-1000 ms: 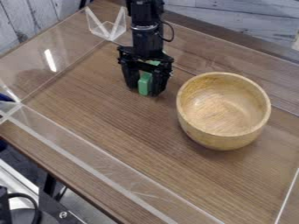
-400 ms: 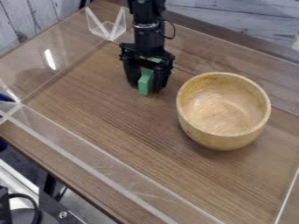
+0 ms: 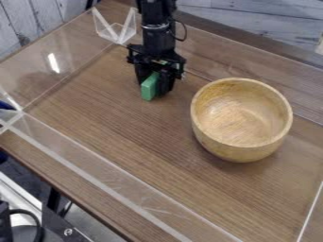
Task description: Put the green block in the brown bowl
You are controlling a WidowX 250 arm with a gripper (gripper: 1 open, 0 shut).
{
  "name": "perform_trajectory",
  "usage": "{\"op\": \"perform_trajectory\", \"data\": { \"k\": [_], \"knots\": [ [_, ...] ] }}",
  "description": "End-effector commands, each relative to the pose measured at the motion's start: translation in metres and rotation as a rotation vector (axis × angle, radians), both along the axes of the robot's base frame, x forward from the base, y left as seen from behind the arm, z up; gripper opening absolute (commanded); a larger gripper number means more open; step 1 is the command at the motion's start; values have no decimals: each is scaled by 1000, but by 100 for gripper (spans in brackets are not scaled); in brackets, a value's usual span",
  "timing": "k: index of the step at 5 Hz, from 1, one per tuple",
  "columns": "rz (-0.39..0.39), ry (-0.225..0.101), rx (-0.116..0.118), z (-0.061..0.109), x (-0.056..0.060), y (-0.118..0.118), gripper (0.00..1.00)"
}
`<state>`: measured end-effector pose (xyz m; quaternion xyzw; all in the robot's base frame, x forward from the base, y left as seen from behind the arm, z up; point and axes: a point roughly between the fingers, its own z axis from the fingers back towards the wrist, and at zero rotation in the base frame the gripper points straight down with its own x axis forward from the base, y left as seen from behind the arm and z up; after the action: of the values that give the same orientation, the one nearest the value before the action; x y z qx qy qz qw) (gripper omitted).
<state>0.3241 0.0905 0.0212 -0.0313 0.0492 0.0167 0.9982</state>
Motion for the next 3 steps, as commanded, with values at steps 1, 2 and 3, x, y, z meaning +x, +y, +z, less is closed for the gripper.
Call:
{"op": "perform_trajectory", "data": {
  "k": [1, 2, 3],
  "knots": [
    [-8, -30, -1, 6, 4, 2, 0],
    [-12, -28, -11, 6, 2, 2, 0],
    [-18, -27, -20, 5, 1, 3, 0]
  ]
}}
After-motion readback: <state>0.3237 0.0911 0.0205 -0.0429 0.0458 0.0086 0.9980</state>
